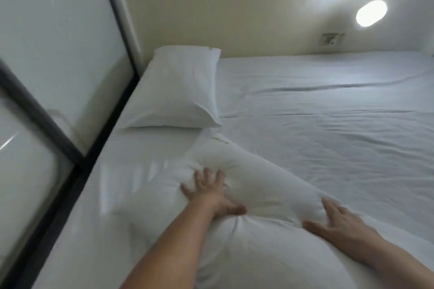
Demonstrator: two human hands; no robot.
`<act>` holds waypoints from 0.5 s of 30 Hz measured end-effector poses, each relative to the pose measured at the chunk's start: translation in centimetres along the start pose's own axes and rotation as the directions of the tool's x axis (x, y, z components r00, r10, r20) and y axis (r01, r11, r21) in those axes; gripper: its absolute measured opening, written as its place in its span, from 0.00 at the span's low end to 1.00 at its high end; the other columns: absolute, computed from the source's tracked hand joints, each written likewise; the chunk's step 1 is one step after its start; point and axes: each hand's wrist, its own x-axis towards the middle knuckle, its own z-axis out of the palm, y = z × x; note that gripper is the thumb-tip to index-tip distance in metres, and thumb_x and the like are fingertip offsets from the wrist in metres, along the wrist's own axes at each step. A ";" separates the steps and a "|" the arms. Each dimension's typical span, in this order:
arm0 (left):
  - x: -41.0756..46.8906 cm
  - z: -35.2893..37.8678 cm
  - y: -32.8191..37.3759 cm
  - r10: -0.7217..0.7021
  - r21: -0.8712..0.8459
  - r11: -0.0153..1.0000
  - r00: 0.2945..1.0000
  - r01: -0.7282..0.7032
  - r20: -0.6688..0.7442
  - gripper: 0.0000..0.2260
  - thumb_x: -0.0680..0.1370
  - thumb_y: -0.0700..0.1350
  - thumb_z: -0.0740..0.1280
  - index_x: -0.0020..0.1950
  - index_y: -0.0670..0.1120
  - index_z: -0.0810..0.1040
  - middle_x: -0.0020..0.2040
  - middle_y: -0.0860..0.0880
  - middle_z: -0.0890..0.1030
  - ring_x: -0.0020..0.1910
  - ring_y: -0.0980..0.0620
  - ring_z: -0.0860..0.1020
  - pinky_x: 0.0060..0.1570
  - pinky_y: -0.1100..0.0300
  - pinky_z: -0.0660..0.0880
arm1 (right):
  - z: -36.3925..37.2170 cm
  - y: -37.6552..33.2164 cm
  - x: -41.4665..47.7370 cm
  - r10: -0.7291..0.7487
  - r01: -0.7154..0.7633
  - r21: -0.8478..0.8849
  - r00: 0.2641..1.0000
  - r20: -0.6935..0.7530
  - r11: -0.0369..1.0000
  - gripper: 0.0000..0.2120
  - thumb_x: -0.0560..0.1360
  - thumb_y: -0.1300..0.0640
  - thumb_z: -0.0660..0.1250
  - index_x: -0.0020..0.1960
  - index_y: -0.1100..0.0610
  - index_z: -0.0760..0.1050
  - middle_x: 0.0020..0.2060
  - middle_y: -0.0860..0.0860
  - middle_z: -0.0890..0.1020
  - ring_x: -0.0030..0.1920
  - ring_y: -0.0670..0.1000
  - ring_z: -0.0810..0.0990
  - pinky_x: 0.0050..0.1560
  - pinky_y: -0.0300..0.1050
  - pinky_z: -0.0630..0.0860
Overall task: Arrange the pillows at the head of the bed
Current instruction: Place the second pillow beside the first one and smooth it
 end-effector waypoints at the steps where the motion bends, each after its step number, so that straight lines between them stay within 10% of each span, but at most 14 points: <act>1: 0.1 0.7 0.3 -0.003 0.007 1.000 1.000 0.003 -0.011 0.59 0.57 0.74 0.67 0.77 0.56 0.38 0.79 0.48 0.35 0.76 0.41 0.33 0.65 0.27 0.35 | 0.4 -0.1 0.6 0.004 -0.004 0.001 1.000 0.002 1.000 0.64 0.48 0.13 0.46 0.78 0.44 0.45 0.78 0.47 0.55 0.76 0.53 0.56 0.72 0.57 0.59; 12: -1.5 4.5 1.9 0.002 0.051 0.999 0.991 0.005 -0.135 0.43 0.72 0.65 0.63 0.78 0.54 0.42 0.80 0.51 0.42 0.78 0.43 0.39 0.66 0.27 0.40 | 0.9 -1.5 2.5 -0.006 0.006 -0.022 1.000 -0.008 1.000 0.68 0.47 0.18 0.61 0.78 0.48 0.43 0.78 0.46 0.55 0.76 0.50 0.57 0.70 0.57 0.60; 15: -3.1 4.0 1.2 0.045 -0.049 0.998 0.999 -0.045 0.004 0.53 0.63 0.72 0.65 0.78 0.55 0.40 0.80 0.54 0.41 0.78 0.49 0.41 0.68 0.28 0.44 | 0.4 -1.9 3.3 -0.021 0.021 0.017 1.000 0.012 1.000 0.67 0.44 0.19 0.65 0.77 0.43 0.48 0.75 0.46 0.63 0.73 0.52 0.63 0.67 0.59 0.62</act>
